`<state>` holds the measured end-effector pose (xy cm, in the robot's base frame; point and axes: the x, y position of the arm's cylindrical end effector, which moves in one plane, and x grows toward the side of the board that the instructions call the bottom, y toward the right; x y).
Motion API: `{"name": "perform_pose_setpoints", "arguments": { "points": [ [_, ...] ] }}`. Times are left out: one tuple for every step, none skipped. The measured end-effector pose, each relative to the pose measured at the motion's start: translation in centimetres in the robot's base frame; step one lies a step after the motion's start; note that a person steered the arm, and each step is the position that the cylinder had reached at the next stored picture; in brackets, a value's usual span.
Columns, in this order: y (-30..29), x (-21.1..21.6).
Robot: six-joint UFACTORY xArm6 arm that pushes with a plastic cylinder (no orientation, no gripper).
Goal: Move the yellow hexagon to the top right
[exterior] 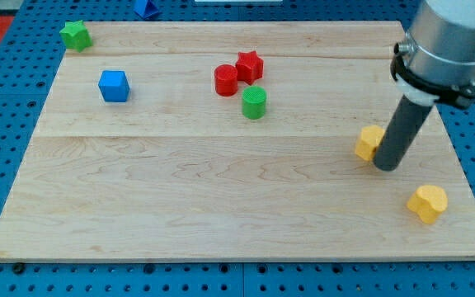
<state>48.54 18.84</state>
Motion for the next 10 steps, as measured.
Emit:
{"name": "perform_pose_setpoints", "arguments": {
  "points": [
    [-0.1,-3.4],
    [-2.5,-3.7],
    [-3.1,-3.3],
    [-5.9,-5.3],
    [-5.2,-6.8],
    [-3.0,-7.0],
    [-2.1,-7.5],
    [-1.4,-9.6],
    [-1.0,-12.7],
    [3.1,-12.8]
  ]
}}
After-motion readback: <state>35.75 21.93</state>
